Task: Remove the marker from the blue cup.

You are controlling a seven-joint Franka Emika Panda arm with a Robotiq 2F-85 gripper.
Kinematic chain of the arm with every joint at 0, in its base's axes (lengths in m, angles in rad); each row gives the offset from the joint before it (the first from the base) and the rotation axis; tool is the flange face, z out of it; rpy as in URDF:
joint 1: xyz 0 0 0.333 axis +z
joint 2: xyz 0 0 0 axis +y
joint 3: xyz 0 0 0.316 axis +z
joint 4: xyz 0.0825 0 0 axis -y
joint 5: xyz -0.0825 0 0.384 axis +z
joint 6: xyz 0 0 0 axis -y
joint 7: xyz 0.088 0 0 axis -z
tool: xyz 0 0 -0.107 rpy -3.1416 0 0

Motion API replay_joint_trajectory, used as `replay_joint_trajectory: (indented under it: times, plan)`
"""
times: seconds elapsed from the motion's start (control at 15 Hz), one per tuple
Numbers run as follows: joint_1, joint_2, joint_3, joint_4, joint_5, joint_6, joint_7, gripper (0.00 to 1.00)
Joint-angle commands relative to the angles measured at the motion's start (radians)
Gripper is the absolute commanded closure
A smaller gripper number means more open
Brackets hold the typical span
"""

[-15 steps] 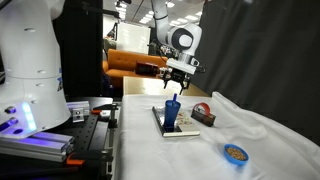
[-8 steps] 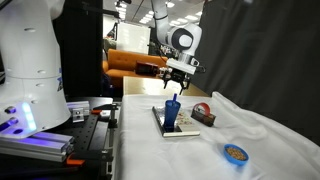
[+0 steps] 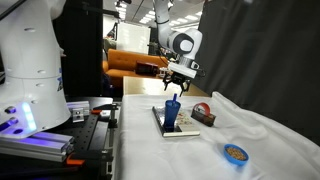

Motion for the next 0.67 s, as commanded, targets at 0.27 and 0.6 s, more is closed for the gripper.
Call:
replay_joint_trajectory:
  times: [0.27, 0.6]
  plan:
    - [-0.011, 0.053, 0.018, 0.056, -0.012, -0.001, -0.003, 0.0]
    - [-0.011, 0.048, 0.002, 0.047, -0.023, 0.001, 0.012, 0.0]
